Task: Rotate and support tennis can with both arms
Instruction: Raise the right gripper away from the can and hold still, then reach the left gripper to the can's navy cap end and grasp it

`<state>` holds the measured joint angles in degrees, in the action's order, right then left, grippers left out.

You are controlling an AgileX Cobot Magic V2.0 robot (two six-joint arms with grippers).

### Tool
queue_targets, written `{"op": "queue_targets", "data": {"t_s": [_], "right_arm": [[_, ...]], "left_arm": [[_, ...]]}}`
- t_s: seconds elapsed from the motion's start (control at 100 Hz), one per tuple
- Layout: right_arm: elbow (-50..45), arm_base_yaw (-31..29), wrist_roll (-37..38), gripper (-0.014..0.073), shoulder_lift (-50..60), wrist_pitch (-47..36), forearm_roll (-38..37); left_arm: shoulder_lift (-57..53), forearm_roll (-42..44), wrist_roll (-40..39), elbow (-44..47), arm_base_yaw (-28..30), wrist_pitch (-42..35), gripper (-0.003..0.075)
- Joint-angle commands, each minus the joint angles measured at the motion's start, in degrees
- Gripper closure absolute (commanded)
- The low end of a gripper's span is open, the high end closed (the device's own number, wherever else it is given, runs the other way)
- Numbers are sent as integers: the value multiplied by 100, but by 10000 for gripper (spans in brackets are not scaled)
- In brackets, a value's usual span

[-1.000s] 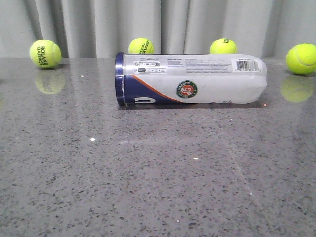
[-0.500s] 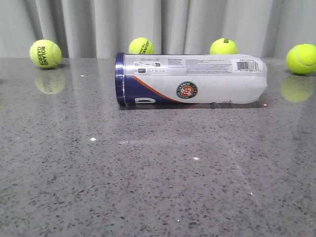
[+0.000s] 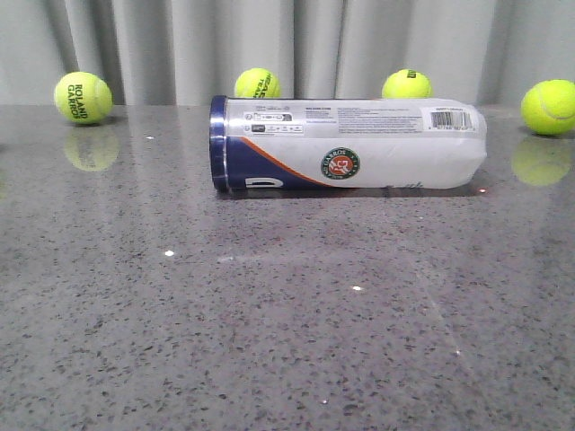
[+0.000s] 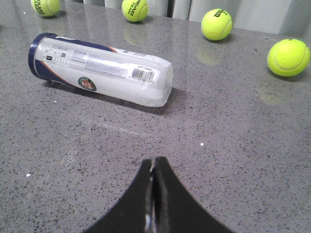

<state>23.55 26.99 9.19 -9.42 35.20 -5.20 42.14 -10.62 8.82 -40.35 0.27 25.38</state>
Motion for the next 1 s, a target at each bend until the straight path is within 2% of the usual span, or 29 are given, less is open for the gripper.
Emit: {"op": "queue_targets", "data": {"t_s": [0.0,0.1,0.29,0.41,0.64,0.81,0.99], "right_arm": [[140,-37,11,662,-68,-487,-58],[140,-37,11,662,-68,-487,-58],[140,-37,11,662,-68,-487,-58],[140,-37,11,662,-68,-487,-58],[140,-37,11,662,-68,-487,-58],[140,-37,11,662,-68,-487,-58],[140,-37,11,662,-68,-487,-58]], "left_arm": [[301,-514,19,-347,-11,-291,188],[721,-1251,345,-601,-11,34,194],[1544,-3242,2167,-1190,-11,1170,195],[2094,-4174,2847,-1507,-11,1778,194],[3190,-5296,3190,-2033,-11,2427,195],[4029,-6217,3672,-2333,-11,3288,195],[4781,-6622,3853,-2589,-11,3839,195]]}}
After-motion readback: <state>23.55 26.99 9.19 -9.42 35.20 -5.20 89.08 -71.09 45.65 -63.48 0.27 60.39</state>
